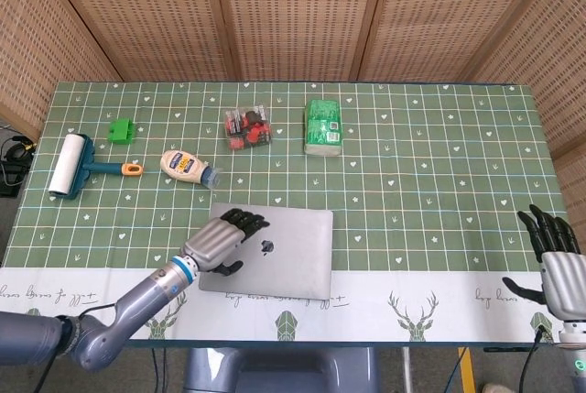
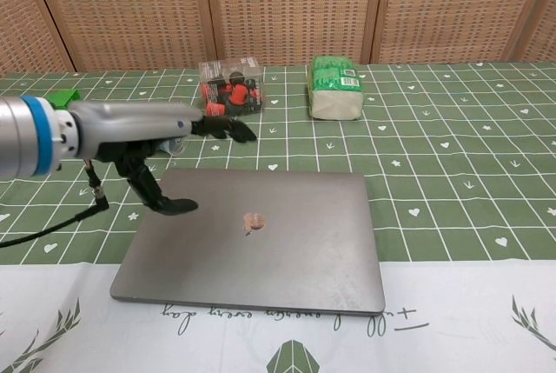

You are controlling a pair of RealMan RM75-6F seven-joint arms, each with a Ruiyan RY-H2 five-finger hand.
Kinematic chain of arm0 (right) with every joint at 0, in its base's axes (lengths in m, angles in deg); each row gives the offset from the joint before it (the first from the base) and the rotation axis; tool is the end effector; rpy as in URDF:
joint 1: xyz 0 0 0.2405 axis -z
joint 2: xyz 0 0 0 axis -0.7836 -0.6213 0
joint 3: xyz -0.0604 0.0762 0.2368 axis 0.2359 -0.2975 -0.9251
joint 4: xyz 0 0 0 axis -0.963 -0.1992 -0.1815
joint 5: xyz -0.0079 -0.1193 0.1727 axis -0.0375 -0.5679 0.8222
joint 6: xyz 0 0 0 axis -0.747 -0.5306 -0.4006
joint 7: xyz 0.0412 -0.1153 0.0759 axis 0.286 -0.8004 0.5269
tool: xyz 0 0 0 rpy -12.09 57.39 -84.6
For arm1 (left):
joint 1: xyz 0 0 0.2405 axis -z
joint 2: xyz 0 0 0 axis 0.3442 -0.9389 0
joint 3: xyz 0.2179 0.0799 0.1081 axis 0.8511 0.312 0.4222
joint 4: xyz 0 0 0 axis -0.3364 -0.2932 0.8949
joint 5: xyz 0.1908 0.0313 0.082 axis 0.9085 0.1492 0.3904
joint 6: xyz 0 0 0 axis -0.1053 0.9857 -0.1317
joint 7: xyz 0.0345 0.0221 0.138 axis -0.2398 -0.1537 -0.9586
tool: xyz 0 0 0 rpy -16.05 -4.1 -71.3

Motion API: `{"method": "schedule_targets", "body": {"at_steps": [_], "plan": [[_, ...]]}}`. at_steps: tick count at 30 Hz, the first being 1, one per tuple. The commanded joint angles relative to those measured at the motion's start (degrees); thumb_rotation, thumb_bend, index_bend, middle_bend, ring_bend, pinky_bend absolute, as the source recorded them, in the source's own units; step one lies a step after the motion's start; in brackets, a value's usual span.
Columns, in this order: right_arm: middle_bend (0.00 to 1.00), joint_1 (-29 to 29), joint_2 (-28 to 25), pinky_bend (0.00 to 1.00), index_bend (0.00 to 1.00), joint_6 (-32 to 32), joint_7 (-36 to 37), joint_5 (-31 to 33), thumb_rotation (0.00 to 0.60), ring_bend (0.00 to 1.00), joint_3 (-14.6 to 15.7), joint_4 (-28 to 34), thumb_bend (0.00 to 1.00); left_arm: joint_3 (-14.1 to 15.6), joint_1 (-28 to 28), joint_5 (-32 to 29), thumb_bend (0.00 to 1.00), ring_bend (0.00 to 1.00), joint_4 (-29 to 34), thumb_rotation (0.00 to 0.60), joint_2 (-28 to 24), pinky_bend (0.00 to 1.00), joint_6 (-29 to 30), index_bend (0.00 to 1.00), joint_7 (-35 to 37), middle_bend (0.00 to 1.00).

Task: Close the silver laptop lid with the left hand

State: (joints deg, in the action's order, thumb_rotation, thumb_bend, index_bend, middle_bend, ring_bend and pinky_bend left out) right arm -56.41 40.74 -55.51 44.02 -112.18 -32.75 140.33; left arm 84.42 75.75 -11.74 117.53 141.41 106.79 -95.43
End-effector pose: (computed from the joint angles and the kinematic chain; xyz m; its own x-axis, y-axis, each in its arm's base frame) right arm -0.3285 -0.1873 0.1762 0.3592 0.0134 0.9332 -0.9332 -0.0029 0.3592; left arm -0.1016 0.2883 -0.0015 0.5008 0.4645 0.7304 0.8165 -0.5335 -0.2206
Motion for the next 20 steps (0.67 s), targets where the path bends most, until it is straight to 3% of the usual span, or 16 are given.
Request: {"method": "schedule_targets", "body": {"at_steps": [1, 9, 15, 20], "plan": [[0.0, -0.1, 0.22, 0.0, 0.0, -0.01, 0.02, -0.24, 0.6, 0.0, 0.04, -0.17, 0.01, 4.0, -10.75, 12.0, 0.27, 0.0, 0.85, 0.6, -0.96, 0.0, 18.41, 0.0, -6.3, 0.0], [0.0, -0.34, 0.94, 0.0, 0.0, 0.22, -0.53, -0.82, 0.6, 0.0, 0.41, -0.58, 0.02, 9.91, -26.16, 22.24, 0.23, 0.0, -7.09, 0.6, 2.16, 0.0, 36.38, 0.0, -9.35, 0.0], [0.0, -0.23, 1.26, 0.0, 0.0, -0.79, -1.45, -2.22, 0.6, 0.0, 0.79, -0.23, 0.02, 10.85, -34.7, 25.29, 0.23, 0.0, -12.85, 0.6, 3.93, 0.0, 43.94, 0.0, -6.22, 0.0], [0.0, -0.08, 1.59, 0.0, 0.0, -1.35, -2.75, -3.23, 0.6, 0.0, 1.3, 0.11, 0.02, 10.41, -39.12, 27.18, 0.23, 0.0, -16.15, 0.6, 3.14, 0.0, 46.96, 0.0, -2.51, 0.0]]}}
